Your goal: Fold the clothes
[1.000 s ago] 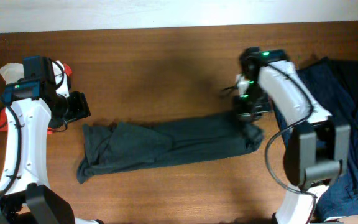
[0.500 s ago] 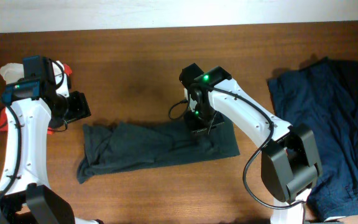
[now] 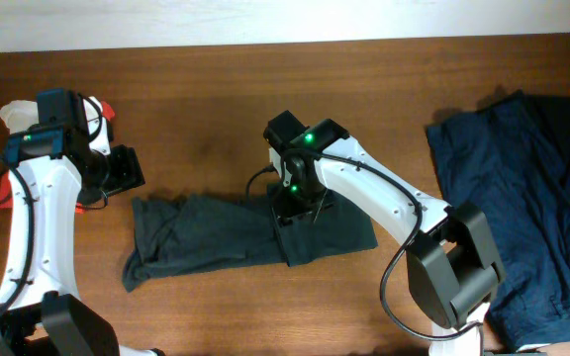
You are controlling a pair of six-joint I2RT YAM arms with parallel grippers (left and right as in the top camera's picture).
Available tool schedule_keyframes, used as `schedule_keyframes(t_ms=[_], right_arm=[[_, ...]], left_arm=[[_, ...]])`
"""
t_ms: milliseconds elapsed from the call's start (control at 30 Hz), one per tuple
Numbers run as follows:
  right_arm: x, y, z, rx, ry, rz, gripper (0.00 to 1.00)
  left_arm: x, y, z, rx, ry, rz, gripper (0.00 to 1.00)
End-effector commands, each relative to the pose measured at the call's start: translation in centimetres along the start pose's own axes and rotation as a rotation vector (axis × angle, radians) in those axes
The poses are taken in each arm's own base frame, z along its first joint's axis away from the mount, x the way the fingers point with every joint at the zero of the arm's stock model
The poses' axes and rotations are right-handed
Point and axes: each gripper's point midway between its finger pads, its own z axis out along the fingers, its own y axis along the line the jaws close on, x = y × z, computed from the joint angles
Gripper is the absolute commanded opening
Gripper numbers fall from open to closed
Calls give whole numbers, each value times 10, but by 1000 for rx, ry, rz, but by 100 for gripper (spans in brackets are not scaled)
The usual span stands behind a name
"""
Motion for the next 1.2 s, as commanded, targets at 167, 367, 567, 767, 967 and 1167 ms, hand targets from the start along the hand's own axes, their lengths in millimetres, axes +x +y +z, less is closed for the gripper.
schedule_keyframes(t_ms=[167, 367, 567, 767, 967, 1167], right_arm=[[-25, 7, -1, -5, -113, -32, 59], [-74, 3, 41, 14, -221, -52, 58], [-93, -29, 39, 185, -307, 24, 4], [-108, -22, 28, 167, -364, 24, 4], [-69, -13, 37, 84, -191, 33, 18], [-45, -64, -79, 132, -178, 200, 38]], left_arm=[[0, 2, 2, 0, 7, -13, 66], [0, 2, 2, 0, 7, -13, 66], [1, 2, 2, 0, 7, -13, 66], [0, 2, 2, 0, 6, -13, 66], [1, 3, 2, -1, 9, -13, 66], [17, 6, 14, -11, 66, 49, 78]])
